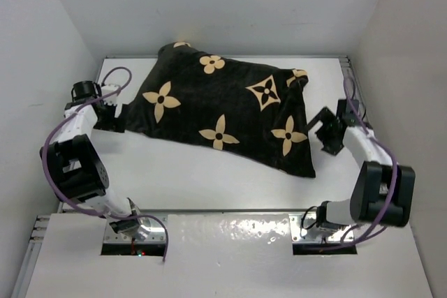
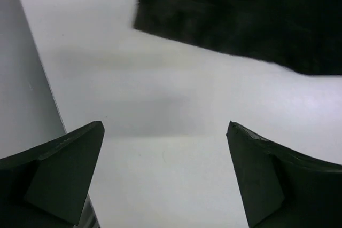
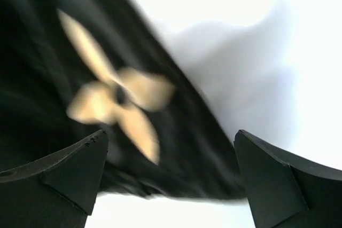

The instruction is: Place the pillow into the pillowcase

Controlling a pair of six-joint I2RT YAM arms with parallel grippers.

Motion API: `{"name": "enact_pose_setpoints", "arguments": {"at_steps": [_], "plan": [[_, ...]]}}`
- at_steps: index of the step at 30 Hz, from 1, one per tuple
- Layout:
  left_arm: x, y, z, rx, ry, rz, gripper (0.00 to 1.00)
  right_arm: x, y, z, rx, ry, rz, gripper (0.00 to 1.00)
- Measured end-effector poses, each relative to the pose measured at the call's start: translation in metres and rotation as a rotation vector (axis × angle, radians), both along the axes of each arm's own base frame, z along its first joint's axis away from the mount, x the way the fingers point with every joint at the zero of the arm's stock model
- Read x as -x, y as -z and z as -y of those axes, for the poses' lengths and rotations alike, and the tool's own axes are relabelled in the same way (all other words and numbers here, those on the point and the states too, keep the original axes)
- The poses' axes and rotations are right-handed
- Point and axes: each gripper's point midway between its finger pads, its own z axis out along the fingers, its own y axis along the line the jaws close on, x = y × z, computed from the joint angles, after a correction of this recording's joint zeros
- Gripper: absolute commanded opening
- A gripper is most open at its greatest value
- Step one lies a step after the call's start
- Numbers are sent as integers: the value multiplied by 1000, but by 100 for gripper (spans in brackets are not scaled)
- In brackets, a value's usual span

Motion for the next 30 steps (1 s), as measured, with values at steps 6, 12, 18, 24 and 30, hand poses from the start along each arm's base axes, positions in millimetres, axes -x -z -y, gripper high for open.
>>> {"name": "enact_pose_setpoints", "arguments": {"at_steps": [6, 12, 18, 24, 30], "plan": [[-12, 32, -22, 85, -125, -9, 100, 74, 43, -11, 21, 32, -136, 99], [-49, 53, -16, 166, -145, 28, 100, 106, 61, -10, 54, 47, -169, 98], [-85, 65, -15, 208, -167, 71, 99, 115, 70, -10, 60, 53, -178, 91], [-97, 79, -4, 236, -151, 54, 16, 102, 72, -16, 27, 30, -139, 19], [-78, 80, 7, 328, -83, 1, 0, 108, 74, -38, -88, -6, -135, 0]]}}
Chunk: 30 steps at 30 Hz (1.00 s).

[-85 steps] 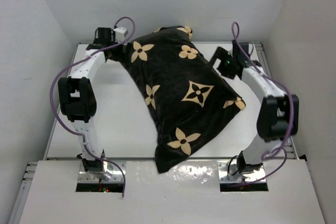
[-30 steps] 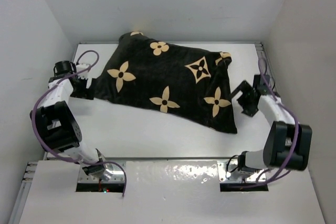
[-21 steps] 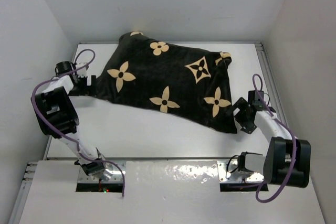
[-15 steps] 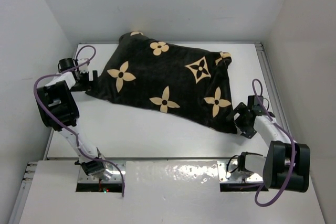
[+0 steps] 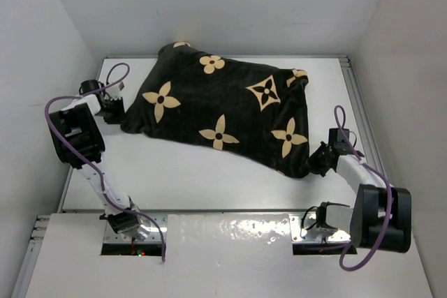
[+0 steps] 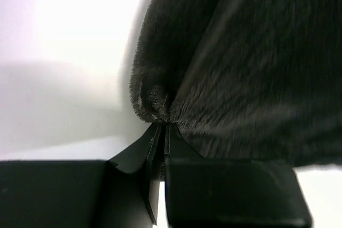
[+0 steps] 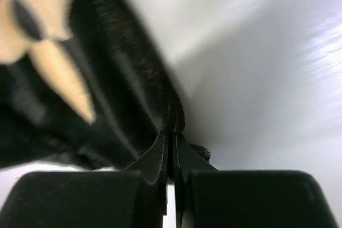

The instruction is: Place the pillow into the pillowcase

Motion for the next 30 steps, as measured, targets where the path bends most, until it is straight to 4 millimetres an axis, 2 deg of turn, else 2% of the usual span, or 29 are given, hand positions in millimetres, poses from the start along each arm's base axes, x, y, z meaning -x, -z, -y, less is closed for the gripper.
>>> {"name": "enact_pose_setpoints", "arguments": {"at_steps": [3, 6, 9, 11, 13, 16, 18, 20, 22, 24, 27, 30], "plan": [[17, -10, -8, 58, -6, -10, 0, -6, -20, -6, -25, -16, 72, 0], [32, -37, -16, 113, -8, 13, 0, -30, -66, -5, -28, -22, 218, 0], [39, -82, -22, 132, 4, 84, 0, -60, -133, 3, -7, -15, 411, 0], [42, -116, -24, 121, 21, 152, 0, -73, -178, 8, 9, -12, 532, 0], [47, -148, -22, 99, 42, 219, 0, -77, -215, 10, 23, -13, 631, 0], [59, -192, -18, 68, 68, 288, 0, -76, -252, 9, 26, -22, 707, 0], [63, -230, -22, 55, 75, 344, 0, -76, -277, 10, 37, -22, 747, 0], [64, -276, -37, 22, 52, 429, 0, -75, -314, 12, 60, -22, 803, 0], [70, -331, -57, -45, 1, 539, 0, -72, -362, 14, 100, -20, 887, 0], [78, -380, -70, -141, -40, 648, 0, -66, -418, 16, 150, -21, 1000, 0], [101, -444, -63, -280, -98, 800, 0, -47, -493, 18, 230, -9, 1158, 0], [129, -505, -38, -382, -142, 941, 0, -25, -534, 27, 312, 40, 1236, 0]]}}
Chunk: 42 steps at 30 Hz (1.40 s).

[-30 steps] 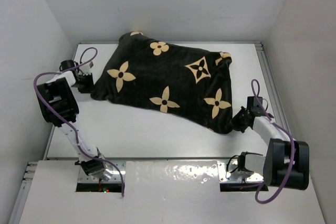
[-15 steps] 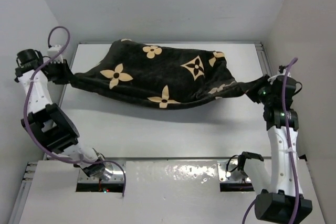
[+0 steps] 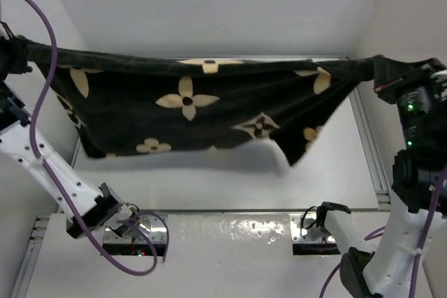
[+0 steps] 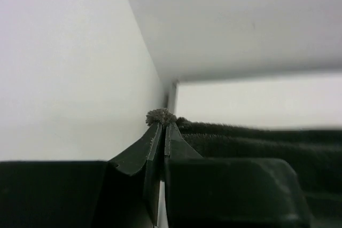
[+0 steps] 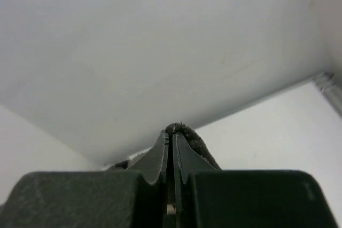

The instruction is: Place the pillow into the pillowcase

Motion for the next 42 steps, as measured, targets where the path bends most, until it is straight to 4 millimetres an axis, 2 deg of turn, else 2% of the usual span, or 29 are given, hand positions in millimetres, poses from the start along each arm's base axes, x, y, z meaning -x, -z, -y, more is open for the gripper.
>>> {"name": "enact_pose_setpoints", "arguments": {"at_steps": [2, 3, 7, 10, 12, 15, 19, 22, 25, 27, 28, 31, 33, 34, 36, 38, 42], "plan": [[17, -41, 16, -56, -24, 98, 0, 16, -23, 6, 23, 53, 49, 0], [23, -53, 21, -73, -31, 132, 0, 23, -34, 9, 35, 77, 73, 0], [42, -82, 41, -103, -45, 216, 0, 44, -61, 18, 64, 154, 146, 0], [43, -88, 47, -98, -29, 242, 0, 42, -56, 22, 63, 173, 133, 0], [36, -80, 44, -66, -15, 232, 0, 29, -37, 27, 55, 184, 89, 0], [17, -44, 28, 37, -7, 162, 0, 1, 12, 38, 35, 205, -34, 0], [-15, 28, 11, 202, 7, 26, 0, -33, 86, 46, 10, 202, -221, 0], [-49, 104, 2, 331, 24, -118, 0, -62, 127, 47, -6, 170, -322, 0], [-82, 180, 9, 403, 38, -256, 0, -102, 163, 47, -12, 143, -385, 0], [-103, 221, 13, 422, 34, -326, 0, -129, 192, 45, -6, 139, -430, 0], [-115, 235, 15, 426, 33, -348, 0, -142, 207, 44, -2, 138, -459, 0], [-155, 269, 8, 448, 4, -385, 0, -180, 245, 37, 19, 131, -524, 0], [-180, 286, -4, 479, -37, -400, 0, -206, 272, 34, 34, 136, -572, 0], [-199, 298, -14, 490, -53, -409, 0, -220, 284, 33, 42, 138, -594, 0], [-227, 317, -29, 509, -91, -418, 0, -248, 302, 31, 54, 147, -617, 0], [-247, 330, -36, 517, -115, -427, 0, -271, 313, 29, 61, 160, -625, 0], [-285, 341, -40, 487, -141, -413, 0, -315, 318, 25, 69, 198, -584, 0]]}}
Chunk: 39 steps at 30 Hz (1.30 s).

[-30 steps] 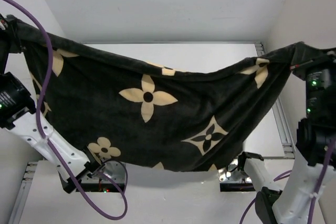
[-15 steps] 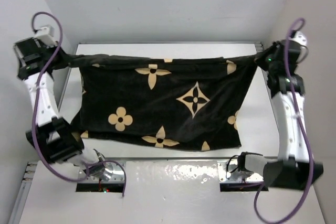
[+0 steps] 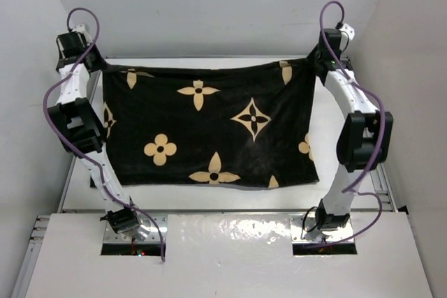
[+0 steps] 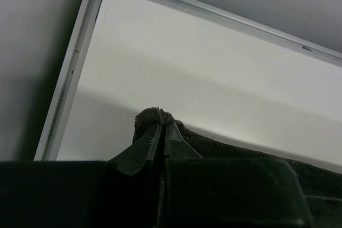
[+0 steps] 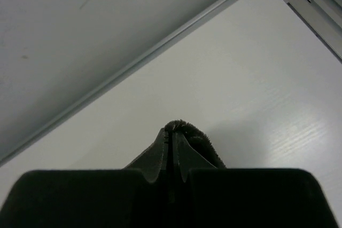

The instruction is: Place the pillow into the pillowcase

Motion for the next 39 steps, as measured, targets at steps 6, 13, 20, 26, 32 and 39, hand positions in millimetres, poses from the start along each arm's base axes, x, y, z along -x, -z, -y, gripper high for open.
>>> {"name": "enact_pose_setpoints", "arguments": {"at_steps": [6, 13, 20, 26, 32, 39], "plan": [[-41, 14, 5, -74, -36, 19, 0, -53, 1, 1, 30, 73, 54, 0], [-65, 52, -19, -145, -126, 1, 64, -95, 35, 6, 56, 93, 63, 98], [-68, 73, -45, -208, -212, -31, 100, -115, 57, 31, 50, 65, 21, 99], [-48, 62, -63, -227, -211, -65, 100, -45, 66, 49, 64, 1, -135, 99], [44, 38, -55, -169, -97, -187, 100, 82, 56, 19, 40, -98, -238, 99], [156, 16, -25, -134, 31, -305, 100, 213, 114, -21, -34, -177, -409, 99]]}}
